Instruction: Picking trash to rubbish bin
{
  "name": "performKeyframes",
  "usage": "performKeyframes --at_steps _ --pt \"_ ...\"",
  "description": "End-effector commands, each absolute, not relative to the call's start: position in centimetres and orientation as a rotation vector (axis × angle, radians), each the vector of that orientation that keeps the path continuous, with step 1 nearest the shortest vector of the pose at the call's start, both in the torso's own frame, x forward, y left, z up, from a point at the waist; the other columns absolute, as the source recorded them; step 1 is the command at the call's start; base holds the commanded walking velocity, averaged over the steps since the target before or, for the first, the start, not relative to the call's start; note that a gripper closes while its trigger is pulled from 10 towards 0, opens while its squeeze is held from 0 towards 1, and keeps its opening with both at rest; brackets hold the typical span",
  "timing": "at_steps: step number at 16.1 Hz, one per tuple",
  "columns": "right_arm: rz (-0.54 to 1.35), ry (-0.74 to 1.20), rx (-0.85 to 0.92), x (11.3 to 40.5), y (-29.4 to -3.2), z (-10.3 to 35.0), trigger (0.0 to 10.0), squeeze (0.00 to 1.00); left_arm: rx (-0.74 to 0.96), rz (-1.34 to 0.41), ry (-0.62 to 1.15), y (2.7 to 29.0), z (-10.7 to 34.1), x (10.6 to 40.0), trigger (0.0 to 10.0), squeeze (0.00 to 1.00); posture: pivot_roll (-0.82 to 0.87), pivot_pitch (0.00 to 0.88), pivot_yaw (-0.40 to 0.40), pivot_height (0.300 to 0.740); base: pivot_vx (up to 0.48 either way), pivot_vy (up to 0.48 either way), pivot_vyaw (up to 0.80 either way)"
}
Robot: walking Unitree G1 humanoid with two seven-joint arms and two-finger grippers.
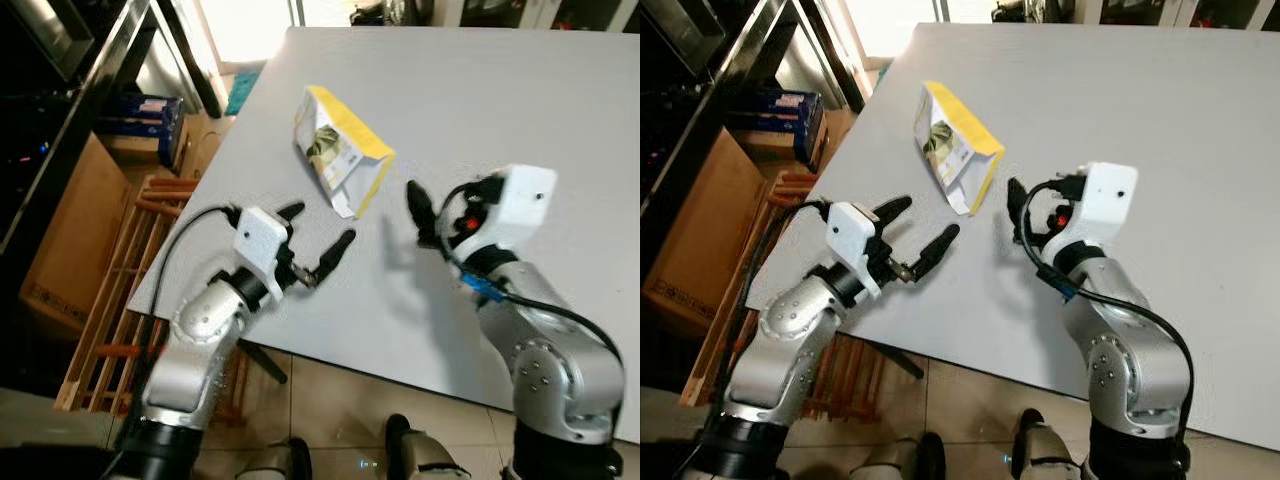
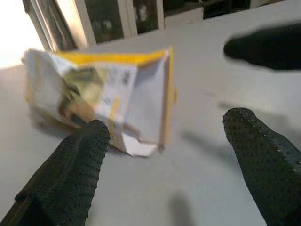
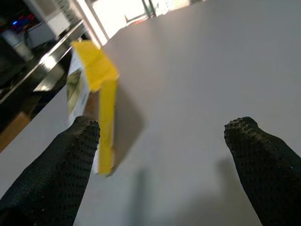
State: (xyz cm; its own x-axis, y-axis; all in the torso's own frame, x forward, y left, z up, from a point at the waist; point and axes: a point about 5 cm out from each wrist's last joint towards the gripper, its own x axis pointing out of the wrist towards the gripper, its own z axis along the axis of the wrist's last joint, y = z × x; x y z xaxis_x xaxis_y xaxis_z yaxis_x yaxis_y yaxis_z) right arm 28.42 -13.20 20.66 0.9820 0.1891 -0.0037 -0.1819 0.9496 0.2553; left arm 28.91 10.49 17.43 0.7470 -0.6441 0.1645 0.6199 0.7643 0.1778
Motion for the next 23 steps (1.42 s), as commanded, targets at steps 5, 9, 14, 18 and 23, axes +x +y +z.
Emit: performKeyframes --at_steps 5,9,14,18,23 --pt "0.262 0.050 0.281 29.4 -11.7 19.5 10.0 0.65 0.205 -0.591 -0.186 15.2 18.9 27.5 10.0 0.00 0.08 0.221 0.093 0.740 0.000 0.000 0.00" --pt "0.303 0.060 0.270 30.3 -10.6 18.6 10.0 0.60 0.165 -0.782 0.018 16.8 18.6 25.3 10.0 0.00 0.14 0.230 0.071 0.740 0.000 0.000 0.00" --pt "0.349 0.058 0.285 31.0 -9.3 18.2 10.0 0.57 0.216 -0.962 0.197 19.1 20.1 22.9 10.0 0.00 0.21 0.253 0.064 0.740 0.000 0.000 0.00" --pt "0.321 0.031 0.270 31.1 -9.2 18.1 10.0 0.49 0.206 -0.964 0.219 19.4 20.7 22.8 10.0 0.00 0.22 0.257 0.068 0.740 0.000 0.000 0.00" --pt "0.283 0.004 0.266 31.2 -9.3 18.2 10.0 0.24 0.193 -1.002 0.255 19.5 20.9 22.3 10.0 0.00 0.22 0.261 0.079 0.740 0.000 0.000 0.00"
